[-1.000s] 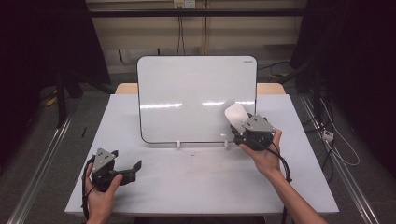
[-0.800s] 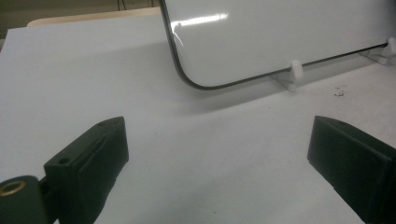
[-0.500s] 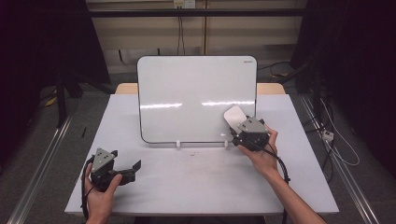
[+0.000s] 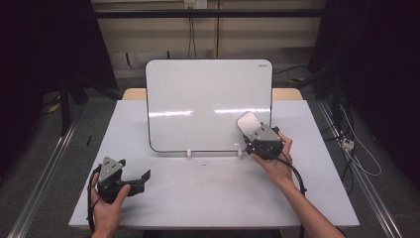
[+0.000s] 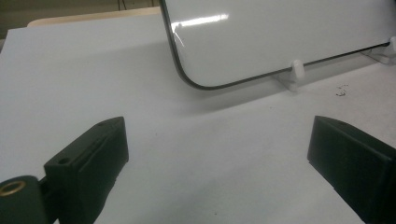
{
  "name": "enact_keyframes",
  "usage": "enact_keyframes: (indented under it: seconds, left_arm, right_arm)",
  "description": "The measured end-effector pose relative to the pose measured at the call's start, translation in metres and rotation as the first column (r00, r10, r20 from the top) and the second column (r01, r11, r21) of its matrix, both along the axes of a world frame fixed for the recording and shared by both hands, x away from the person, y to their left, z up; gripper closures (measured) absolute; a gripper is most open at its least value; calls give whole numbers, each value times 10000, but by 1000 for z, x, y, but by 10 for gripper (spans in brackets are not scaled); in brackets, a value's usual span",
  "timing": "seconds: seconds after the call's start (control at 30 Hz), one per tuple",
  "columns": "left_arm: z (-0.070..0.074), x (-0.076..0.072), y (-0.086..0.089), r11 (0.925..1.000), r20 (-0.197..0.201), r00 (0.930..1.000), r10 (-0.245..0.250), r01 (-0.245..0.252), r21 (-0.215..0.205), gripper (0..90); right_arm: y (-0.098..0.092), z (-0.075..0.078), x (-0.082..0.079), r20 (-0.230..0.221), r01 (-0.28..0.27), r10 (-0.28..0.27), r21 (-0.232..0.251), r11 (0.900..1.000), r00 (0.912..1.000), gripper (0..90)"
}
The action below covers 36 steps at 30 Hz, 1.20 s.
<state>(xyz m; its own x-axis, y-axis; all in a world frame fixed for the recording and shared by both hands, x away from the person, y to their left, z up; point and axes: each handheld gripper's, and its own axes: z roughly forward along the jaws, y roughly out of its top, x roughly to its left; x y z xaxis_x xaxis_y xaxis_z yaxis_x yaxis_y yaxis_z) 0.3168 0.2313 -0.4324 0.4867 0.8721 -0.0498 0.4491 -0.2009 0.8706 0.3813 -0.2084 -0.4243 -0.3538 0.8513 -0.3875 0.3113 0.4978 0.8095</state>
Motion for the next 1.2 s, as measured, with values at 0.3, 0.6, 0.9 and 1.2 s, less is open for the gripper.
enact_keyframes:
  seconds: [0.3,0.6,0.9,1.2]
  left_arm:
    - [0,1,-2,10000,-59,10000,-14,14,-53,52]
    - [-1,2,-3,10000,-127,9999,-30,30,5,52]
    - [-2,4,-4,10000,-159,9999,-54,53,-59,52]
    - [-4,2,-5,9999,-251,9996,-150,149,-45,52]
  right_arm:
    - [-2,0,1,-136,-63,66,182,9998,9999,311]
    - [-6,1,3,-538,-45,85,733,9973,9985,287]
    - [-9,1,5,-854,-132,227,1102,9938,9961,120]
    - [-11,7,2,-877,-225,381,1721,9848,9954,77]
